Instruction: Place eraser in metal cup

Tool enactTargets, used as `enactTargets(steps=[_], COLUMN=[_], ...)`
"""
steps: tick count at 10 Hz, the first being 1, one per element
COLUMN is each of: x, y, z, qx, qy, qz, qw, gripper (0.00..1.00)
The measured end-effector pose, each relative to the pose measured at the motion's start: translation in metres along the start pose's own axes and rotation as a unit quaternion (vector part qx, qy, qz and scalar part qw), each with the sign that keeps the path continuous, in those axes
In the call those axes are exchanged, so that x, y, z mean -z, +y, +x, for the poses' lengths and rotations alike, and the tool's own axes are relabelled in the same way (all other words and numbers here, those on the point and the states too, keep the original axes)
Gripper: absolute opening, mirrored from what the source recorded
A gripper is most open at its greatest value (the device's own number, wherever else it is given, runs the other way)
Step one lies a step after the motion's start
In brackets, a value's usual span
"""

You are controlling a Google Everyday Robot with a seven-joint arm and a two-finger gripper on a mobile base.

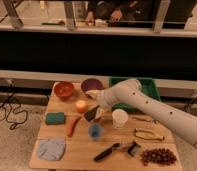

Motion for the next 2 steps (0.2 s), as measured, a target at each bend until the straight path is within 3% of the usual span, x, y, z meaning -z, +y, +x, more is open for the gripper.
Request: enactTargets(steps=[2], x=[-0.0005], y=[-0.0004], z=[-0.0007], qx=[0.001], qy=[0.000], qz=[0.000], qw=[1.0000], gripper=[0.80])
